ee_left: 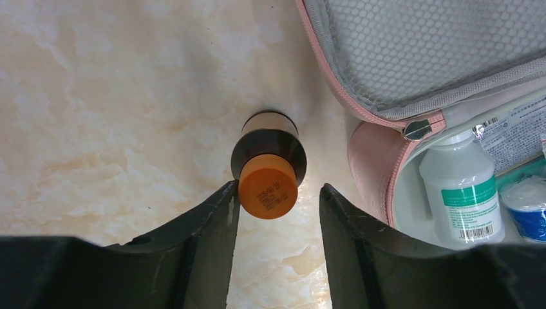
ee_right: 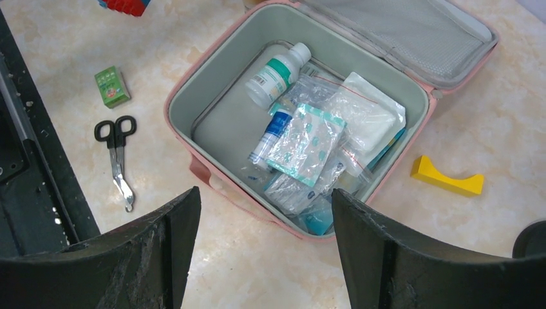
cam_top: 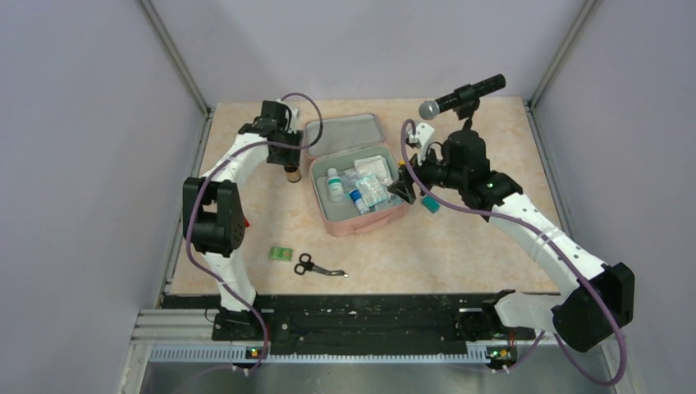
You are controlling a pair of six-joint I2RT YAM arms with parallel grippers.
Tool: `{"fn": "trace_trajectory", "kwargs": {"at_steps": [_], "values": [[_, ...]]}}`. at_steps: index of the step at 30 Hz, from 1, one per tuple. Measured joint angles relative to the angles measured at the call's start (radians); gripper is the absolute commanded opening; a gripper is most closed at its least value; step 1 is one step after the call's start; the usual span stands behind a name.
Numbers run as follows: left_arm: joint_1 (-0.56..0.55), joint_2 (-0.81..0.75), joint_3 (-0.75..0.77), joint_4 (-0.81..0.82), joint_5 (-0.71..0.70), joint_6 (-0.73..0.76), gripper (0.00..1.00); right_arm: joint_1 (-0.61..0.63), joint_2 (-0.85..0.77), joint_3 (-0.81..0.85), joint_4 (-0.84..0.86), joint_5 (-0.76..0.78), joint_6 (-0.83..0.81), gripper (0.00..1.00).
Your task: Organize the medicine kit
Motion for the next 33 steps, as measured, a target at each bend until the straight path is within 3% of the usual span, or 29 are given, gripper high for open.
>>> {"fn": "trace_trajectory", "kwargs": {"at_steps": [5,14,20,25,28,33], "values": [[0.002,0.011,0.019,-0.002,-0.007,0.008,0.4,0.0,0.0,0.0,0.0,0.001,-0.005,0.73],[0.008,0.03,0.043,-0.003,0.012,0.076,0.01,0.0,0.0,-0.006,-0.008,0.0,-0.018,0.72],[0.021,0.011,0.055,-0.071,0.039,0.119,0.0,-0.001,0.0,-0.006,-0.012,-0.013,-0.045,0.71],[0.029,-0.109,0.055,-0.157,0.085,0.158,0.0,-0.001,0.003,-0.005,-0.008,-0.078,-0.093,0.7],[0.034,-0.204,0.06,-0.187,0.207,0.18,0.0,-0.001,0.016,-0.002,0.015,-0.124,-0.128,0.7],[0.034,-0.303,0.069,-0.193,0.55,0.182,0.0,0.011,0.084,0.044,0.085,-0.178,-0.16,0.72]]}}
